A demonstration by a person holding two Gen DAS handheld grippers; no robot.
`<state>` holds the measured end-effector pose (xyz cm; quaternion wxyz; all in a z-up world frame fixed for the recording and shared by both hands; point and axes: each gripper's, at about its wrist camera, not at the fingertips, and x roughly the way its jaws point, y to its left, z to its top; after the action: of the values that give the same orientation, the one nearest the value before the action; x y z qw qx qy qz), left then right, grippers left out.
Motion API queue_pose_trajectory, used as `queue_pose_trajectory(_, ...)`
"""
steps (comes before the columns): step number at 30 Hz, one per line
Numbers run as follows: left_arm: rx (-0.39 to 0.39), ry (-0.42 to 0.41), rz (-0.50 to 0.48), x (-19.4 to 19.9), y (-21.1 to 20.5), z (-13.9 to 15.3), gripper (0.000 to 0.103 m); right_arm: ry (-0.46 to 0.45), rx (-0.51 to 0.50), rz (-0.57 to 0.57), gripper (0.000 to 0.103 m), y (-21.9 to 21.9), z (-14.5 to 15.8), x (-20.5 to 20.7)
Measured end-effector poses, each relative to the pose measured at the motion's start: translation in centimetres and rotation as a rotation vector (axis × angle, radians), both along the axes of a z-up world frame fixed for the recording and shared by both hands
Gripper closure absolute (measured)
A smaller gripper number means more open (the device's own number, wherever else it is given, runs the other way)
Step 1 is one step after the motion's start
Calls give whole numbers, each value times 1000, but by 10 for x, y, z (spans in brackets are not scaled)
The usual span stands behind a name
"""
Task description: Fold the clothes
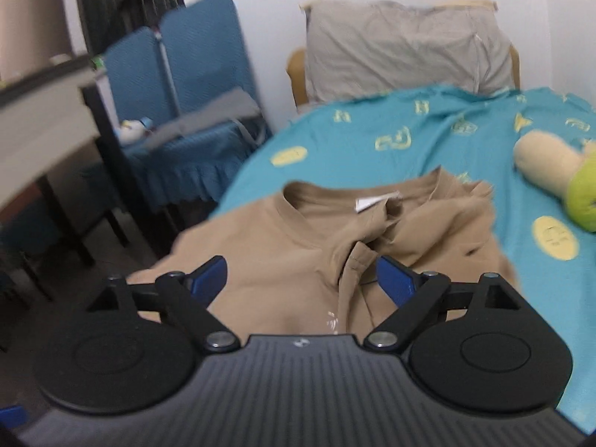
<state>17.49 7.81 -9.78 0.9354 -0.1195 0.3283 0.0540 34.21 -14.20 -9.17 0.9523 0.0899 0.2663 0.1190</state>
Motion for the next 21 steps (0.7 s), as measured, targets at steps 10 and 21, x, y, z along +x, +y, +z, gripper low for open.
queue_pose_trajectory(10, -39, -56, -137, -49, -38, 27, 0, 9, 127, -70, 14, -61, 92, -176)
queue_pose_trajectory(21, -304, 145, -436, -90, -110, 2, 15, 19, 229, -287, 14, -152, 84, -284)
